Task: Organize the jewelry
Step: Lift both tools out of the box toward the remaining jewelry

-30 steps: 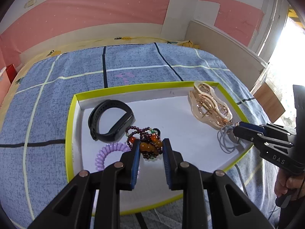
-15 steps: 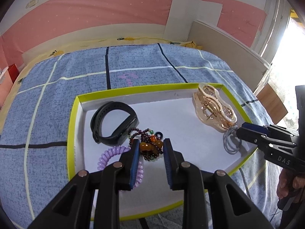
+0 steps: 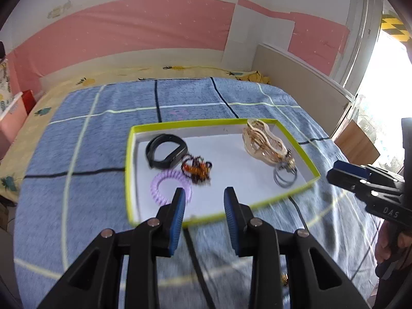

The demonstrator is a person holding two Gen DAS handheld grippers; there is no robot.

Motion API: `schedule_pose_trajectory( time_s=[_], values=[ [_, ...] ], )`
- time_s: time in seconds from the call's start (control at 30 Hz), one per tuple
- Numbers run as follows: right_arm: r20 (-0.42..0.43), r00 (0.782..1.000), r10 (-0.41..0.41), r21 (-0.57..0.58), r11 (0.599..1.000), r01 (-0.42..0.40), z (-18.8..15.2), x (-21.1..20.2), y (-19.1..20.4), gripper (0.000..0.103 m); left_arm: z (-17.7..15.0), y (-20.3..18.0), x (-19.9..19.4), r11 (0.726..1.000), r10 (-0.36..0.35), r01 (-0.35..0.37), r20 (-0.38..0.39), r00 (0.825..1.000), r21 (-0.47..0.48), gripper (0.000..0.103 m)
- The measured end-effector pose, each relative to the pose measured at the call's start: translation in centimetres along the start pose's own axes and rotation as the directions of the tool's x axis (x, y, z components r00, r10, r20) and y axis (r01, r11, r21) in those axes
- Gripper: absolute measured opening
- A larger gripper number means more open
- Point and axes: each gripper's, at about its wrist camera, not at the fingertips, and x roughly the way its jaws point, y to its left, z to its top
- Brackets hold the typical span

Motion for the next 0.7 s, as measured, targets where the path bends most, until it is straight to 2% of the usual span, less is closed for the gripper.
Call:
schedule_pose_trajectory(
  time_s=[0.23,0.33,0.7],
  values=[
    [0.044,0.999,0.025,-0.028,0.999,-0.023,-3.9,-4.9,1.8,0.043,-4.1,-0.8,-5.5,0.997,0.074,-0.074,0.048,0.996,-0.010,0.032],
    [0.047,0.998,0.040,-0.042,0.998,-0.038,-5.7,-6.2,2.6,0.043,-5.9,-1.1,-7.3,0.997,0.076,-0.075,0.066,0.995,-0.014,0.032],
    [0.029,0.996,0.080,-0.083,0.994,-0.077,-9.7,-8.2,5.0,0.043,-9.4,-2.6,-10.5,0.995,0.097,-0.097,0.109,0.989,-0.010,0.032]
  ],
)
